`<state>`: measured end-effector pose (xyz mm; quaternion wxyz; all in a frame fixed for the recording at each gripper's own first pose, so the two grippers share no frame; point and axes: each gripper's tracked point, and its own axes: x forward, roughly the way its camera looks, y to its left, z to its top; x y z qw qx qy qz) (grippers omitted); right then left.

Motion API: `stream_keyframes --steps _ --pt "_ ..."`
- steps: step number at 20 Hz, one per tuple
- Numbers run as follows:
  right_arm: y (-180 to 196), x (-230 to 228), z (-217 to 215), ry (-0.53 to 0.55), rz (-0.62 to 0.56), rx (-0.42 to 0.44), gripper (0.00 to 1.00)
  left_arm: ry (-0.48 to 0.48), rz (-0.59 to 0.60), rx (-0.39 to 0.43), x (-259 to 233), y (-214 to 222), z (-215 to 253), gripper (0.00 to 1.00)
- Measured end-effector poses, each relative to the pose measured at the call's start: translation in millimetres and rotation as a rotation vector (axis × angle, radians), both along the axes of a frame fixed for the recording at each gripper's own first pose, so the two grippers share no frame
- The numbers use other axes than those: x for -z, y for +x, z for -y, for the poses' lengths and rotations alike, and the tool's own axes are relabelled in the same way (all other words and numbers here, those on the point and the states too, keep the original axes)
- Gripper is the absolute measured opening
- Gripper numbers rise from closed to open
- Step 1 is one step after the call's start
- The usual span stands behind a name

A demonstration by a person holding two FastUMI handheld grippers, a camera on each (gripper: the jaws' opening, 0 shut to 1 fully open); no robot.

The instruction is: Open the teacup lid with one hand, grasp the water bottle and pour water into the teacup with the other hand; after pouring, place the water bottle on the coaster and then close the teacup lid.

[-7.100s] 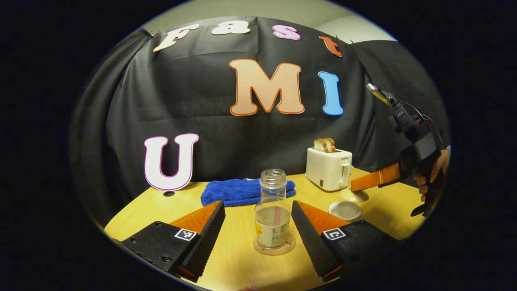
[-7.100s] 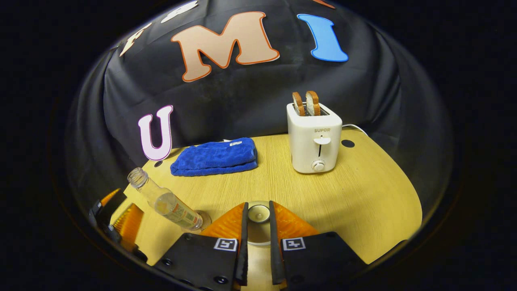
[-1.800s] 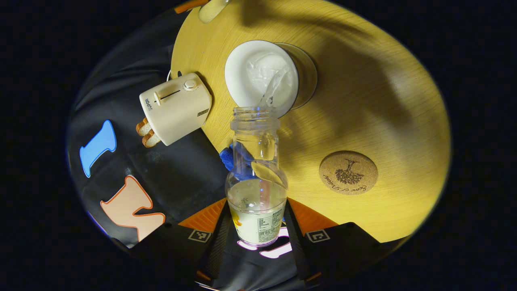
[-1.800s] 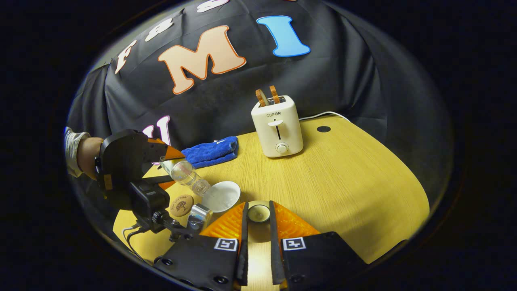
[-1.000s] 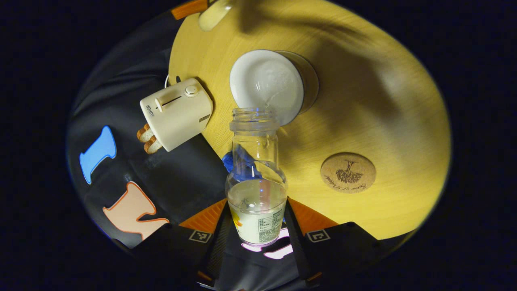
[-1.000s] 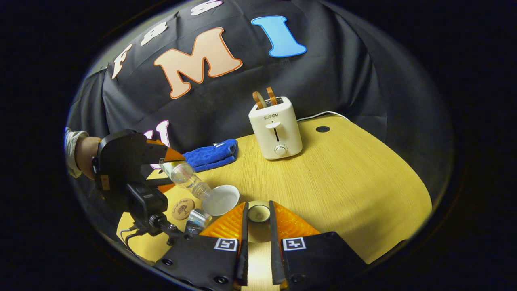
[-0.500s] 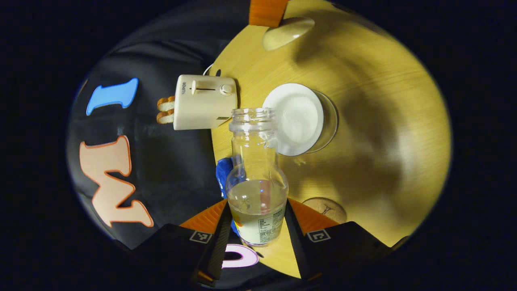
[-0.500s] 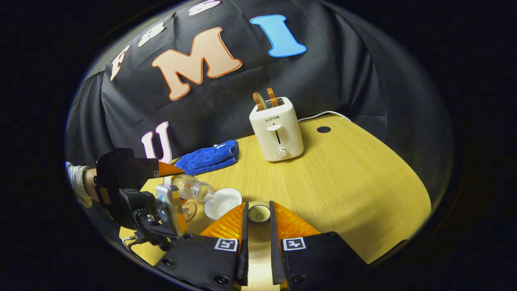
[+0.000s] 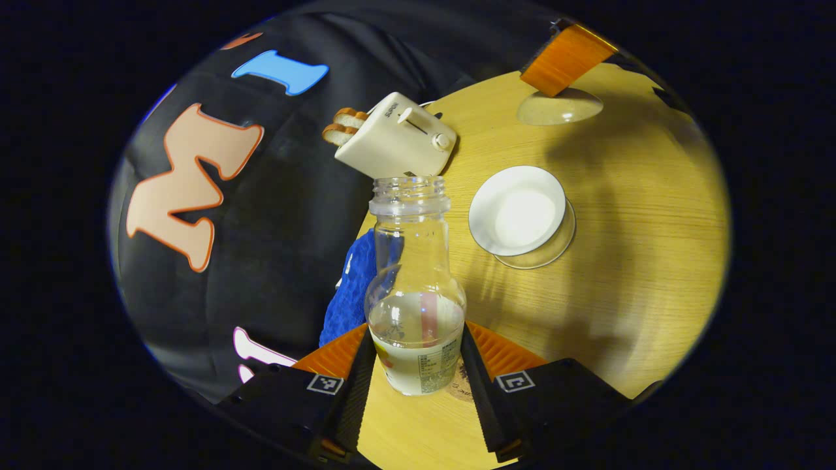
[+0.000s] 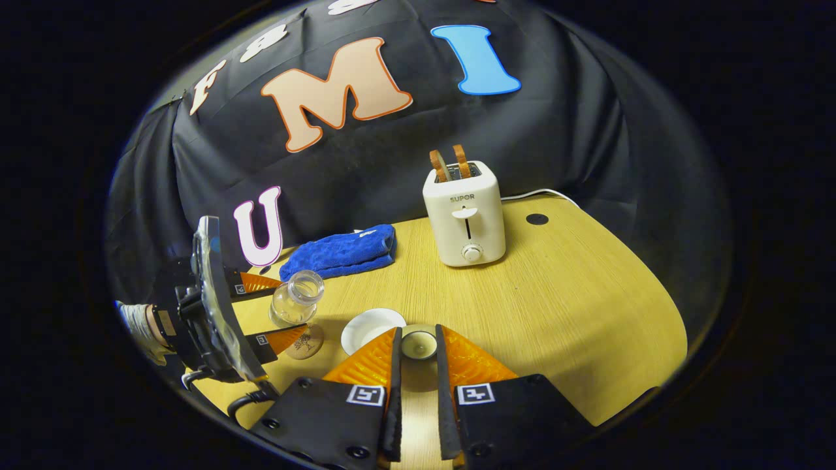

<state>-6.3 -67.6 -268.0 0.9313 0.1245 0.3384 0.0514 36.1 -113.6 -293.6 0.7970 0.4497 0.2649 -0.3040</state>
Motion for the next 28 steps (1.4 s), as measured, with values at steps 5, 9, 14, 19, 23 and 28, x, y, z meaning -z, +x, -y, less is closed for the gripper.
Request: stream_keyframes --steps 5,9,14,19,23,28 --pt "2.7 -2.8 -13.3 -0.016 -0.012 -0.015 0.26 -0.232 0.04 -0.133 -14.3 -3.1 0.8 0.69" --pt "1.3 -6.8 -22.0 -0.049 -0.019 -0.042 0.29 -0.412 0.095 -0.267 -18.3 6.6 -3.4 0.69" --pt "-0.3 -8.1 -33.2 -0.086 -0.04 -0.064 0.26 -0.567 0.088 -0.41 -13.1 0.8 -13.4 0.7" --pt "1.3 -12.5 -53.9 -0.109 -0.039 -0.096 0.26 -0.667 0.073 -0.493 -10.7 1.6 -23.1 0.69" --pt "4.4 -13.4 -66.9 -0.114 -0.034 -0.11 0.26 -0.727 0.057 -0.55 -8.4 -0.8 -29.1 0.71" --pt "16.3 -12.7 -73.2 -0.111 -0.024 -0.097 0.26 -0.738 0.047 -0.573 -7.1 -6.6 -33.1 0.72"
